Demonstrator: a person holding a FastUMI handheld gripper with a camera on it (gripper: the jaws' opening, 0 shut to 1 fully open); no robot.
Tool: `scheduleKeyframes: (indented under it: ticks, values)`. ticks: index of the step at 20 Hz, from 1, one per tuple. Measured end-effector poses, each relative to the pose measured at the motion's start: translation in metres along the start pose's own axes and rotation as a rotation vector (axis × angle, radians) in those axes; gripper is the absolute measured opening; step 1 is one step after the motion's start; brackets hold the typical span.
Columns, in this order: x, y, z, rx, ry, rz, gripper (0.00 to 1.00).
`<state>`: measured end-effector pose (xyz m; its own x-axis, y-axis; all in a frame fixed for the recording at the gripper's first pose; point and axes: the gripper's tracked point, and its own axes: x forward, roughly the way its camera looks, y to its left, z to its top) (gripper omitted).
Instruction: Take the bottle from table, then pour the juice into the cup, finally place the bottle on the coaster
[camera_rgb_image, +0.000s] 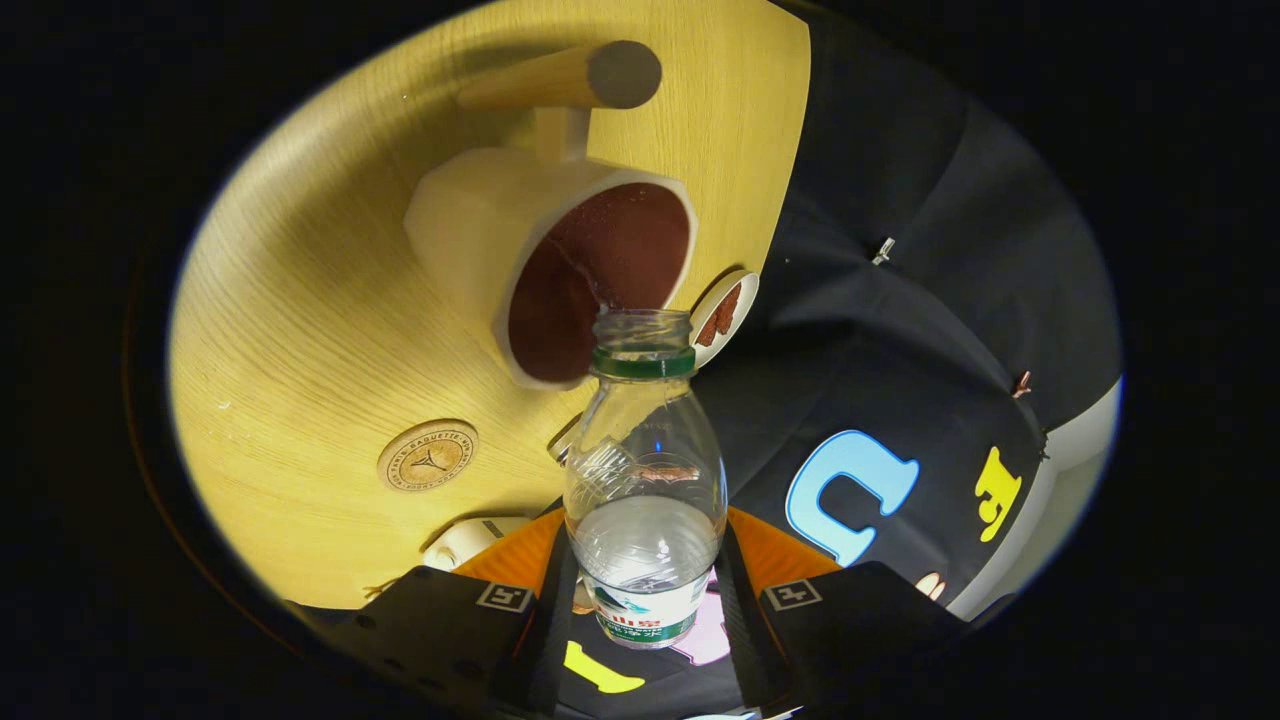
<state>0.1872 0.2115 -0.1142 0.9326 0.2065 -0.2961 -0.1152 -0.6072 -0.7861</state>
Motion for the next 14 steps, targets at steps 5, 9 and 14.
scheduleKeyframes:
  ticks: [5, 9, 14]
  values:
    - [0.0086, -0.0009, -0.0043, -0.092, -0.015, 0.016, 0.68]
    - [0.0092, -0.0011, -0.006, -0.104, -0.011, 0.011, 0.69]
    - [0.0042, -0.0048, 0.0015, -0.149, -0.034, 0.001, 0.68]
